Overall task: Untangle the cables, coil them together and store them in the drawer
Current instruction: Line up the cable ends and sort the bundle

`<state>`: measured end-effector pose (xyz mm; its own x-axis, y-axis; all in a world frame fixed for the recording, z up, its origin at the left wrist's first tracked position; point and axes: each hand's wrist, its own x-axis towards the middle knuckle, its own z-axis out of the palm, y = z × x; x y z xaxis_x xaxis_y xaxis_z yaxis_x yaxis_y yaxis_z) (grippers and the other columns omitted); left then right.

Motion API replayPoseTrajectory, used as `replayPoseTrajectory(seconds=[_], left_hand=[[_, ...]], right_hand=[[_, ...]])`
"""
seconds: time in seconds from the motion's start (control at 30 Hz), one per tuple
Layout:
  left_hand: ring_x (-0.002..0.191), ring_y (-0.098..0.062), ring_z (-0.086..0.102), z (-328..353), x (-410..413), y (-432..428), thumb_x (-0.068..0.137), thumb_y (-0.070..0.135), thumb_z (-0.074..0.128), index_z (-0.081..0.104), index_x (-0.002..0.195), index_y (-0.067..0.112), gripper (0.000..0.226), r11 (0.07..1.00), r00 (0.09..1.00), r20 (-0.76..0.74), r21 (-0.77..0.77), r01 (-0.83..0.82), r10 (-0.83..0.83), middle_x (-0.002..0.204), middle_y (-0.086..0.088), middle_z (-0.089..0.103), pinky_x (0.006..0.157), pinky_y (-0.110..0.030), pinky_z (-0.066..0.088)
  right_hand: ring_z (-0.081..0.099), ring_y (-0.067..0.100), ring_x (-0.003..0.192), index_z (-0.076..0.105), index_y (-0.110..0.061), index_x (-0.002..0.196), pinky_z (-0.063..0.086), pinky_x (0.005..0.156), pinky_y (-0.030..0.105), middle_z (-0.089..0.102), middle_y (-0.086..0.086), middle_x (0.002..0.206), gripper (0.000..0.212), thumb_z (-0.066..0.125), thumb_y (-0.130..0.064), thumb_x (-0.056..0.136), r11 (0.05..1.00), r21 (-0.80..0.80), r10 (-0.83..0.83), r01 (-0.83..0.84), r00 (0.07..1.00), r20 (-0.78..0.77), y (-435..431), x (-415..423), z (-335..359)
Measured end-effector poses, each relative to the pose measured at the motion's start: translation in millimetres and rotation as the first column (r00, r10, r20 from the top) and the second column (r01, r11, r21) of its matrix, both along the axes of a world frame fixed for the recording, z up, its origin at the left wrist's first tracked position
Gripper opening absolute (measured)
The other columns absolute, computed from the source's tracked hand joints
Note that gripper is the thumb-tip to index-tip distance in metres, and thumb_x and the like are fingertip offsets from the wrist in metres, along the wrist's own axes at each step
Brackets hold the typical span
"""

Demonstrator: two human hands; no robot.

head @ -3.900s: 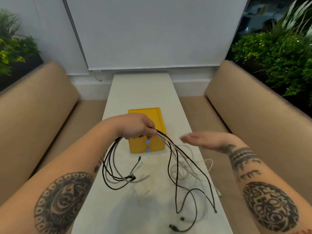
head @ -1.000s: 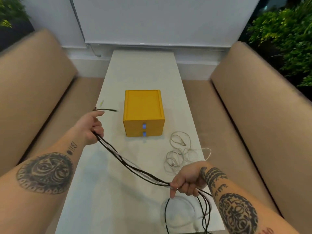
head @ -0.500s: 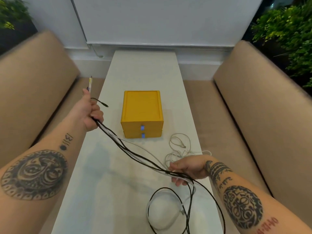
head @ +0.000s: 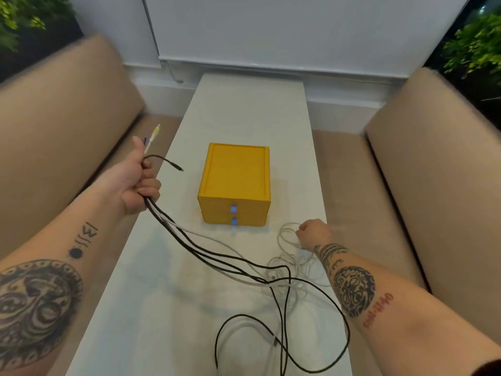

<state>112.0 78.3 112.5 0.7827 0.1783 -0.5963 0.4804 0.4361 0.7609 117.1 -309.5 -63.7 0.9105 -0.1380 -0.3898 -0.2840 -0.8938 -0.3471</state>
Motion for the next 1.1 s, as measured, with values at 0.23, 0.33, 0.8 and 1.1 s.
replayPoseTrajectory(seconds=[0.23, 0.33, 0.8, 1.1], left_hand=[[0.035, -0.004, 0.016, -2, -11, -1, 0.078, 0.069, 0.065, 0.028, 0.060, 0.027, 0.058, 0.996, 0.996, -0.017, 0.002, 0.085, -0.085, 0.051, 0.010, 0.017, 0.033, -0.018, 0.010], [0.035, -0.005, 0.016, -6, -13, -1, 0.082, 0.062, 0.068, 0.031, 0.058, 0.027, 0.056, 0.997, 0.997, -0.025, -0.037, 0.070, -0.071, 0.052, 0.010, 0.017, 0.034, -0.017, 0.010], [0.033, -0.005, 0.017, 37, -11, -5, 0.088, 0.061, 0.063, 0.034, 0.061, 0.025, 0.054, 0.984, 0.988, 0.057, -0.100, 0.145, -0.140, 0.050, 0.011, 0.032, 0.035, -0.014, 0.011], [0.033, -0.002, 0.021, 68, -4, -20, 0.087, 0.049, 0.070, 0.050, 0.083, 0.024, 0.032, 0.968, 0.954, 0.211, -0.090, 0.235, -0.212, 0.069, 0.004, 0.069, 0.029, -0.015, 0.017]], right_hand=[[0.060, 0.027, 0.114, 0.064, -0.008, 0.115, 0.049, 0.089, 0.033, 0.063, 0.011, 0.124, 0.024, 0.055, -0.021, 0.097, 0.987, -0.150, 0.046, -0.057, 0.996, -0.076, 9, -5, -38], [0.058, 0.029, 0.117, 0.060, -0.008, 0.121, 0.049, 0.093, 0.035, 0.060, 0.012, 0.128, 0.028, 0.052, -0.018, 0.097, 0.993, -0.120, 0.010, -0.018, 0.998, -0.066, 11, -8, -40], [0.068, 0.014, 0.081, 0.074, -0.018, 0.087, 0.060, 0.076, 0.037, 0.072, -0.005, 0.089, 0.006, 0.072, -0.024, 0.088, 0.869, 0.484, -0.087, -0.102, 0.932, 0.353, 53, 14, 197], [0.067, 0.016, 0.074, 0.072, -0.011, 0.086, 0.059, 0.074, 0.033, 0.071, 0.005, 0.077, 0.002, 0.074, -0.011, 0.087, 0.664, 0.697, -0.152, -0.271, 0.864, 0.481, 90, -25, 324]])
